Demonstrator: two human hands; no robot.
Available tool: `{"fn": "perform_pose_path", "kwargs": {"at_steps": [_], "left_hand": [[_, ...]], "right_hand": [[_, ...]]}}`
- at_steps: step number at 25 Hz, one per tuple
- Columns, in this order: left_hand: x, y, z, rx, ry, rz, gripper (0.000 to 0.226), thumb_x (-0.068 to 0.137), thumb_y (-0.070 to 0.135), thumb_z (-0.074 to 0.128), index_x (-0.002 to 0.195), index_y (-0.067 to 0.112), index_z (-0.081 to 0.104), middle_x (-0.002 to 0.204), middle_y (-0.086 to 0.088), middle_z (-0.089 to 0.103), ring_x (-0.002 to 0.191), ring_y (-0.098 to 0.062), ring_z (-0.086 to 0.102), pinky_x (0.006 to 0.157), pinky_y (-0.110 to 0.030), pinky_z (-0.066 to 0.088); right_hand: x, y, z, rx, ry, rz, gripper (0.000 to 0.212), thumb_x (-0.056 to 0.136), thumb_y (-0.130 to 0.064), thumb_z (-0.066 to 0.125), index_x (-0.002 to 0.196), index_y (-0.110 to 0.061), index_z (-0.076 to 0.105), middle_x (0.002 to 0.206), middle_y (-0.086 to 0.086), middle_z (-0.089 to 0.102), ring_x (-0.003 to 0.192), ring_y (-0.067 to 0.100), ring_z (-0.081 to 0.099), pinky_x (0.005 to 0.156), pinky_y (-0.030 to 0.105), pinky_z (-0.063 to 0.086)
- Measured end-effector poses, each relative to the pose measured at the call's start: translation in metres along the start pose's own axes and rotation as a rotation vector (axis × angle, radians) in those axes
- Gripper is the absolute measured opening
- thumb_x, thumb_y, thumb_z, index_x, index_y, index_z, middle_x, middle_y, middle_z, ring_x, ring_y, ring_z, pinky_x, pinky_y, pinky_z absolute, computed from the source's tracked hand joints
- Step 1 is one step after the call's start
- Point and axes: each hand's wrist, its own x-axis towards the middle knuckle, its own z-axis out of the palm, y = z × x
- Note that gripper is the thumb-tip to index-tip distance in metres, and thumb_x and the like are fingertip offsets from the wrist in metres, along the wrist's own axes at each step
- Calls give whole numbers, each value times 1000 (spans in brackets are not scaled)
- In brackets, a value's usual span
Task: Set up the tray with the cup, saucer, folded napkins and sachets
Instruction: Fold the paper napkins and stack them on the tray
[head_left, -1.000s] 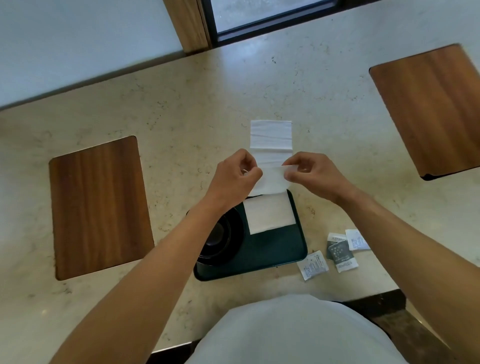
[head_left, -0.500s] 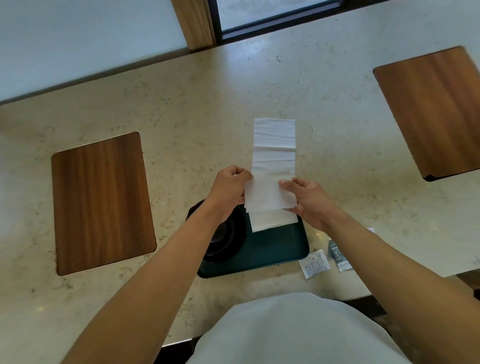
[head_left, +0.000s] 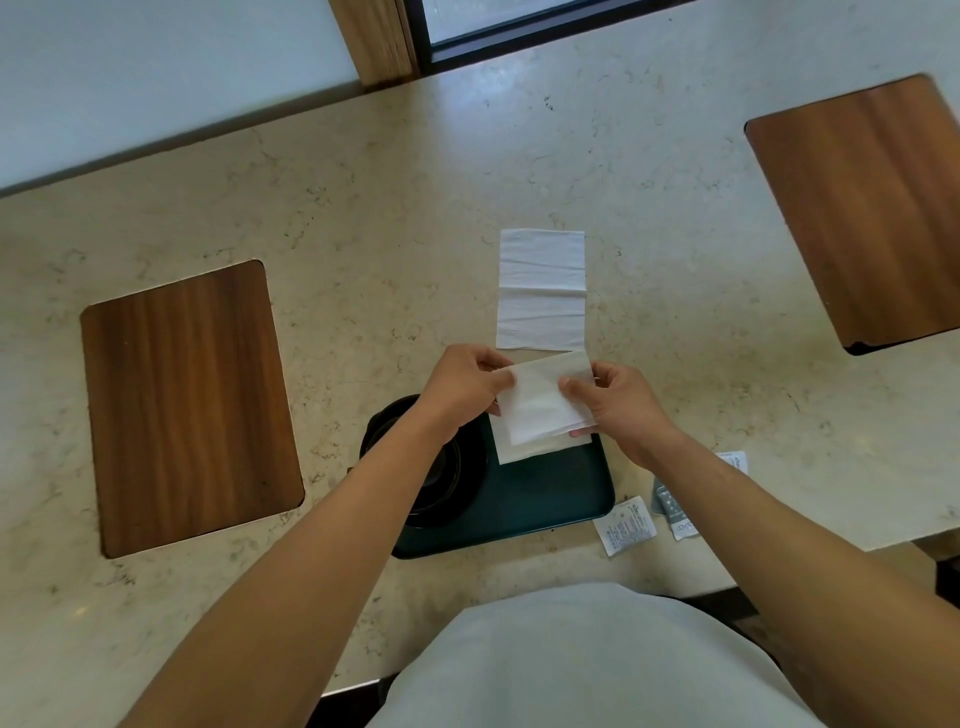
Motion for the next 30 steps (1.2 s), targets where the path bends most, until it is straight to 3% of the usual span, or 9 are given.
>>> {"fn": "perform_pose_path", "kwargs": {"at_steps": [3,7,10,14,24,30], "left_hand": [[2,0,2,211,34,22,5,92,16,68,91,16,73,86,-1,73,68,-15,71,59,-26,59],[3,0,-2,444,59,85,9,89,16,65,88,16,73,85,5,71,78,-10,66,61,-20,47],[4,1,-5,547,55,97,11,87,16,64,88,15,75,85,5,72,84,-15,68,77,-33,57],[3,-2,-4,673,30,104,10,87,17,65,88,15,75,83,6,71,83,-18,67,90,-46,55],[5,-10,4,847,50,189,11,91,22,59,88,22,70,83,6,70,83,-18,63,97,-43,43],[8,-14,4,843,80,199,7,91,26,61,88,24,67,84,6,69,84,-18,63,95,-43,43]], "right_hand": [[-2,4,-2,-47,15,11,7,94,-20,71,101,-23,69,105,1,73,87,20,74,59,32,62],[-3,10,-8,-157,18,54,11,95,-20,70,99,-10,70,103,8,70,75,23,76,57,30,61],[-3,13,-9,-262,35,45,9,96,-22,69,95,-13,70,100,7,71,65,19,76,54,28,60],[-3,14,-8,-439,77,-17,8,96,-24,68,96,-16,70,93,0,72,58,15,74,49,23,56],[-9,15,-7,-740,125,-132,18,95,-30,68,80,-21,71,77,-4,72,54,10,70,57,32,62],[-9,18,-6,-862,145,-172,17,94,-36,67,86,-21,71,80,-7,69,71,11,67,69,32,59]]}}
